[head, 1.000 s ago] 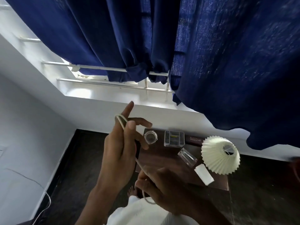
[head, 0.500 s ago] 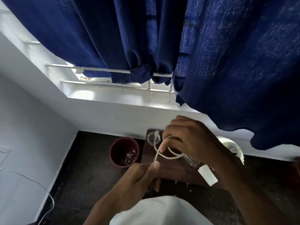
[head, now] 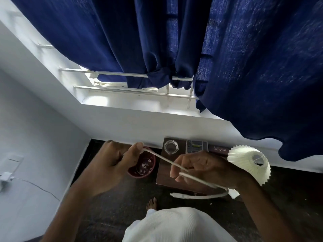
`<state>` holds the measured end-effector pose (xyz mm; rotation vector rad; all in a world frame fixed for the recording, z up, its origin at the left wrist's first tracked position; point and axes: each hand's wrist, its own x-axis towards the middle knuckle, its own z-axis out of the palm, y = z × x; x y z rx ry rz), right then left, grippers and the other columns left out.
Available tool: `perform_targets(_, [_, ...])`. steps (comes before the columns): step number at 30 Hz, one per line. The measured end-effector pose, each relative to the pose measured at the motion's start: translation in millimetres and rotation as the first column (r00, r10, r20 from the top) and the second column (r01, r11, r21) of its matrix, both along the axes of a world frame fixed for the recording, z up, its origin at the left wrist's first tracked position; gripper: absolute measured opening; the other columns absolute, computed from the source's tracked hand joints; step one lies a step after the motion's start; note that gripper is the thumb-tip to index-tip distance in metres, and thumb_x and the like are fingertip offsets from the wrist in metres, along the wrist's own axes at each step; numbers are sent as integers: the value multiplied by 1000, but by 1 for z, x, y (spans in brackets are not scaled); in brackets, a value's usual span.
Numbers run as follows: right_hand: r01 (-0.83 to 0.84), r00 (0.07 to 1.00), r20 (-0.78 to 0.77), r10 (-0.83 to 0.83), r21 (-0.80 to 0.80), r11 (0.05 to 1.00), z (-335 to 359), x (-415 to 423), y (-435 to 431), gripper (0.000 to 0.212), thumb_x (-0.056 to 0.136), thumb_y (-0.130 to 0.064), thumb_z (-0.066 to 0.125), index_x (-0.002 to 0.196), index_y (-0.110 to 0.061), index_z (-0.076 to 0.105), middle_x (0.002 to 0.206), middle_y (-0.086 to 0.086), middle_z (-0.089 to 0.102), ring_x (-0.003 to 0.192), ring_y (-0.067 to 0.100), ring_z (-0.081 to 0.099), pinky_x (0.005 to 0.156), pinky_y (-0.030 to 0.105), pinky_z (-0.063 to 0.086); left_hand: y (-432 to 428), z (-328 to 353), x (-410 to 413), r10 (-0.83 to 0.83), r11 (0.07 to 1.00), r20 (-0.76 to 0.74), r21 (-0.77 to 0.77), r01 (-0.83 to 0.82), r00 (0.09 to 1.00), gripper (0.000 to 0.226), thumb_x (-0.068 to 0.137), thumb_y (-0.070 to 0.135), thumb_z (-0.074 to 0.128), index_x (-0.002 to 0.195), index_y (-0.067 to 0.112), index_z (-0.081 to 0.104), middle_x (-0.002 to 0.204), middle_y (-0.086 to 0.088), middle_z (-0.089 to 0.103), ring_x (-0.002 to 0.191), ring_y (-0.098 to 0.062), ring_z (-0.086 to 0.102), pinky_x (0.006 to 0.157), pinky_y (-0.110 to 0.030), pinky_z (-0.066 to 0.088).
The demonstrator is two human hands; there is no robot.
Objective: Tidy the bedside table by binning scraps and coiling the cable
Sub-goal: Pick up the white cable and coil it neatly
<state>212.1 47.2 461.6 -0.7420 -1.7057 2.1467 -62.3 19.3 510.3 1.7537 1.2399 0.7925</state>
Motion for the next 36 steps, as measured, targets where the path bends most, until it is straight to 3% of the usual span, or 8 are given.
perform_targets(2, [-18, 996, -86, 5, -153, 988, -4, 5, 0, 17, 95, -21, 61, 106, -10, 67, 117, 12, 67, 105, 28, 66, 96, 49, 53, 10, -1, -16, 20, 990, -185, 143, 7, 983, 48, 101, 40, 44, 56, 30, 32, 46, 17, 26, 37, 0, 25, 43, -14, 23])
perform_targets(7, [12, 999, -38, -22, -241, 970, -21, 13, -2, 20, 102, -13, 50, 112, -4, 65, 109, 32, 63, 67, 12, 63, 68, 30, 57, 25, 2, -44, 198, 893, -452, 449, 30, 870, 63, 105, 47, 36, 51, 17, 44, 37, 6, 37, 28, -8, 36, 40, -28, 37])
perform_targets(13, [457, 878, 20, -479, -337, 823, -64, 28, -8, 27, 76, -19, 84, 95, -5, 72, 89, 13, 65, 55, 9, 50, 59, 27, 51, 24, 3, -81, 461, 818, -382, 533, -217, 801, 65, 105, 44, 37, 52, 9, 50, 45, -8, 49, 34, -19, 48, 48, -35, 41])
perform_targets(17, [730, 661, 74, -747, -291, 618, -75, 27, -9, 19, 81, -12, 68, 99, -11, 62, 87, 14, 70, 55, 10, 50, 61, 23, 51, 20, 3, -87, 562, 761, -385, 587, -276, 732, 56, 104, 40, 39, 55, 17, 54, 42, -2, 53, 38, -19, 55, 53, -33, 50])
perform_targets(24, [721, 587, 207, -783, -574, 389, -91, 28, -4, 32, 101, -34, 51, 105, -8, 68, 90, 10, 74, 66, 13, 66, 64, 31, 58, 2, -9, -36, 364, 903, -196, 315, -293, 911, 67, 100, 49, 40, 50, 5, 42, 41, -1, 31, 38, -6, 26, 40, -27, 25])
perform_targets(28, [920, 349, 488, -800, -339, 195, -118, 25, -10, 21, 103, -29, 52, 105, -15, 67, 117, 12, 71, 88, 18, 64, 70, 33, 52, -4, -21, 0, 228, 946, -178, 275, -174, 957, 52, 103, 38, 42, 53, 35, 27, 42, 12, 33, 35, -2, 23, 43, -13, 19])
perform_targets(32, [997, 71, 397, -915, -61, 51, -100, 26, -11, 21, 104, -26, 50, 91, -24, 66, 114, 11, 71, 83, 12, 64, 73, 30, 51, -9, -26, 17, 202, 945, -183, 296, -142, 962, 50, 103, 33, 42, 55, 36, 29, 43, 11, 34, 33, -5, 27, 42, -8, 19])
perform_targets(36, [918, 187, 155, -970, 325, 229, -72, 17, -11, 13, 100, -27, 60, 91, -26, 70, 94, 1, 75, 83, 15, 69, 79, 32, 55, -13, -31, 19, 173, 960, -184, 251, -124, 967, 59, 104, 36, 40, 58, 7, 61, 46, 15, 41, 34, -5, 31, 44, -8, 20])
